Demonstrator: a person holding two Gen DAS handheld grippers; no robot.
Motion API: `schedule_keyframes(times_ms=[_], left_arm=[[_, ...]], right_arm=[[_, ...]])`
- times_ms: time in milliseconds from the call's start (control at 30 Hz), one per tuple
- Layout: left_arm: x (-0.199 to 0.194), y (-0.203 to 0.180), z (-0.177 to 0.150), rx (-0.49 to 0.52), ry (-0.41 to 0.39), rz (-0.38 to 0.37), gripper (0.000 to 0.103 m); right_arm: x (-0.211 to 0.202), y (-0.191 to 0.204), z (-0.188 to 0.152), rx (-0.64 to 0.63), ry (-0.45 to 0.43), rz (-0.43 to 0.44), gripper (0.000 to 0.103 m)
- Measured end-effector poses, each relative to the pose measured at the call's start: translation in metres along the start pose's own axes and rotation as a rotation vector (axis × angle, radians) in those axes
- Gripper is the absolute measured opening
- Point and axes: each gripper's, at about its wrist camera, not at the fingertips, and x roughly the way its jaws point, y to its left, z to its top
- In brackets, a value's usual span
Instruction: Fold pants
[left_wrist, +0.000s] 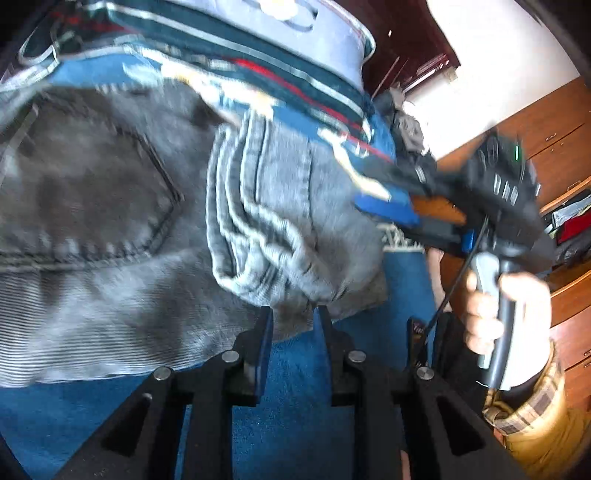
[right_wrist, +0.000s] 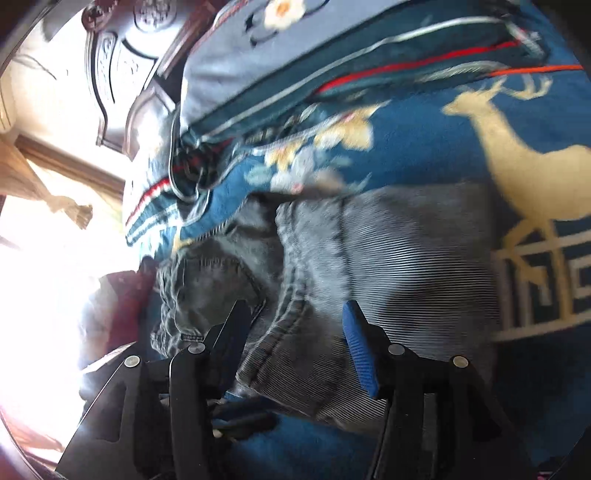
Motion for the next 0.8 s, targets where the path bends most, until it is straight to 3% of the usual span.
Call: schedule_keyframes(times_ms=[100,233,267,333,367,433,467,500,633,700,767,800], left_arm=[[-0.02,0.002,0.002,-0.015,-0.054,0.003,0.025],[-0.012,0.004,0.019,-0.05,-0.048,0.002,0.025],[-0.007,0.006,0.024,-0.056,-0.039,0.003,0.027],[0.005,0.006,0.03,-0.066,-0.015,0.012,0.048],[0.011,0.001,0.03,-0.072,-0.009,0.026,0.048],[0.023,-0.004,0.03,-0.062,0.006,0.047,0.042],[0.027,-0.006,0.03,-0.045,0.008,0.085,0.032],[0.028,-0.007,0.028,-0.027,0.004,0.113,0.013],[0.004,-0.013,0.015,-0.001,-0.103,0.124,0.013],[-0.01,-0.015,0.005,0.008,-0.146,0.119,0.013],[-0.001,-0.013,-0.003,0.003,-0.111,0.14,0.013],[0.009,-0.008,-0.006,0.0,-0.07,0.169,0.013]], right_arm=[[-0.039,-0.022,-0.008,0.02,-0.086,-0.087,0.054],[-0.053,-0.048,-0.026,0.091,-0.092,-0.113,0.056],[-0.052,-0.054,-0.03,0.105,-0.087,-0.11,0.056],[-0.043,-0.065,-0.04,0.139,-0.07,-0.113,0.056],[-0.039,-0.071,-0.044,0.157,-0.061,-0.111,0.056],[-0.029,-0.082,-0.053,0.201,-0.047,-0.101,0.056],[-0.028,-0.086,-0.058,0.218,-0.043,-0.087,0.056],[-0.025,-0.09,-0.062,0.239,-0.045,-0.062,0.056],[-0.027,-0.086,-0.072,0.229,-0.054,-0.034,0.056],[-0.029,-0.081,-0.074,0.2,-0.057,-0.04,0.047],[-0.026,-0.079,-0.077,0.168,-0.053,-0.053,0.028],[-0.019,-0.079,-0.079,0.16,-0.031,-0.072,0.027]])
